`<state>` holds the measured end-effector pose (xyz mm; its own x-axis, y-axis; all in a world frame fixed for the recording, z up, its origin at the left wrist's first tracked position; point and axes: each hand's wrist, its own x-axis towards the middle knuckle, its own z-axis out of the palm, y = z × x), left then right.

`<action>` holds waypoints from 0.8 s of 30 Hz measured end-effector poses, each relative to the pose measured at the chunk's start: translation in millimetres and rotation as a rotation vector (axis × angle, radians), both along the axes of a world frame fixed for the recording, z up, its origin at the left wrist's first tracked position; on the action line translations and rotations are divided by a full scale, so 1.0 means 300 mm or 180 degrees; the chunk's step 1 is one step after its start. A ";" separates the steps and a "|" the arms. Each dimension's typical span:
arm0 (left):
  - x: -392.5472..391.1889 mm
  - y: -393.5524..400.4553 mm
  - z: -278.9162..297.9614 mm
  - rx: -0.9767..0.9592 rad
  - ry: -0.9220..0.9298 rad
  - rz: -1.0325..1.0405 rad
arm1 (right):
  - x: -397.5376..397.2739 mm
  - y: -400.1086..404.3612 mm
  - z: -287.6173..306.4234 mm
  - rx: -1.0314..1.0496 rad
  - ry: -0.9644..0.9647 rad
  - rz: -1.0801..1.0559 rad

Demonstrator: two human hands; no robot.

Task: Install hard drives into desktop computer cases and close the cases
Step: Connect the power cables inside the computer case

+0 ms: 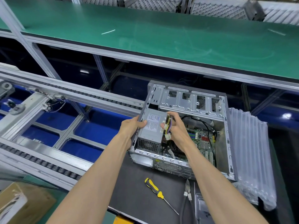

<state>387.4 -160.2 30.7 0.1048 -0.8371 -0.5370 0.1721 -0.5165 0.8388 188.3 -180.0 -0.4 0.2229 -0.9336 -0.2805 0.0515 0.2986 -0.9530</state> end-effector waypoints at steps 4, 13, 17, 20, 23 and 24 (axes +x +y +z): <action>-0.001 0.006 -0.004 -0.0013 -0.0113 0.0032 | -0.001 0.009 0.017 0.0061 0.0335 0.0473; 0.001 0.010 -0.008 0.0081 -0.0147 0.0073 | -0.017 0.023 0.021 0.0464 0.0512 0.1165; -0.001 0.007 -0.015 0.0075 -0.0146 0.0046 | -0.023 0.018 0.012 0.0406 0.0393 0.1288; -0.001 0.008 -0.017 0.0061 -0.0071 -0.0014 | -0.017 0.018 0.001 0.0265 0.0244 0.1137; 0.006 0.006 -0.022 0.0126 0.0156 -0.0051 | -0.022 0.017 -0.014 0.0118 0.0203 0.1054; 0.008 0.004 -0.021 0.0139 0.0229 -0.0078 | -0.026 0.016 -0.020 0.0068 0.0186 0.1055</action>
